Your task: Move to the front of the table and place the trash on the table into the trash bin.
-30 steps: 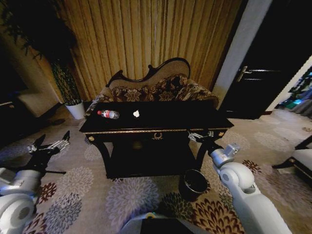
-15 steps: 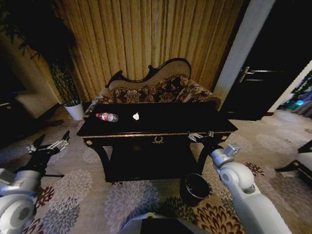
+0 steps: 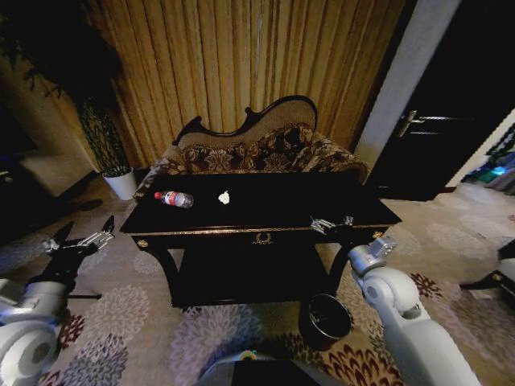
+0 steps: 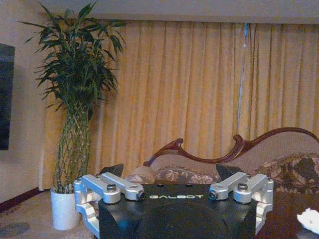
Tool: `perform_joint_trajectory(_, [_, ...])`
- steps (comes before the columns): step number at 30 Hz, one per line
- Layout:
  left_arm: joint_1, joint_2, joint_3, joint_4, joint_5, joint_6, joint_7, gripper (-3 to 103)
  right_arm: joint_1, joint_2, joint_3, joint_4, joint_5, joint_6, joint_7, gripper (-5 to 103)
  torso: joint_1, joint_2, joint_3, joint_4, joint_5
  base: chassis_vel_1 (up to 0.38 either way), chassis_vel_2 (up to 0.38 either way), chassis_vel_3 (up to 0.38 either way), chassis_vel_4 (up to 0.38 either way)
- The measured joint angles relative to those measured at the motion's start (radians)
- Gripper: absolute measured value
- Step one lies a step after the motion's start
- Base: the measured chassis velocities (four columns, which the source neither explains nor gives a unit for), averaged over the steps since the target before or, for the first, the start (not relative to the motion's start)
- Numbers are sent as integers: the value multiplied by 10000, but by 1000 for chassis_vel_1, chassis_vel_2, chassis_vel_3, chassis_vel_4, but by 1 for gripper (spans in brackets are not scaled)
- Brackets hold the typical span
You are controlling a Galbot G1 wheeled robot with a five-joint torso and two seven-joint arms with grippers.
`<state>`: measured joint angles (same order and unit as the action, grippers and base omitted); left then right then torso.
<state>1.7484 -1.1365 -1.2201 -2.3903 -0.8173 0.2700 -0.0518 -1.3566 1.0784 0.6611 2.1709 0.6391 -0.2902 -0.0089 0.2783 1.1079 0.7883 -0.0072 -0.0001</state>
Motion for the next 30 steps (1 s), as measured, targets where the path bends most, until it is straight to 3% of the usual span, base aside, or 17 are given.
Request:
perform_joint_trajectory(20, [56, -37, -65, -68, -15, -24, 1, 100, -30, -24, -2, 85, -1, 13, 11, 100, 0, 0, 0, 0, 0, -70, 69, 67, -73])
perform_joint_trajectory(25, [99, -104, 10, 10, 93, -619, 364, 100, 87, -104, -191, 230, -13, -92, 371, 100, 1, -1, 1, -1, 1, -34, 41, 35, -29])
perform_joint_trajectory(30, [150, -208, 71, 7, 139, -700, 409, 100, 266, -264, -418, 66, -68, -114, 448, 100, 0, 1, -1, -1, 1, 0, 0, 0, 0])
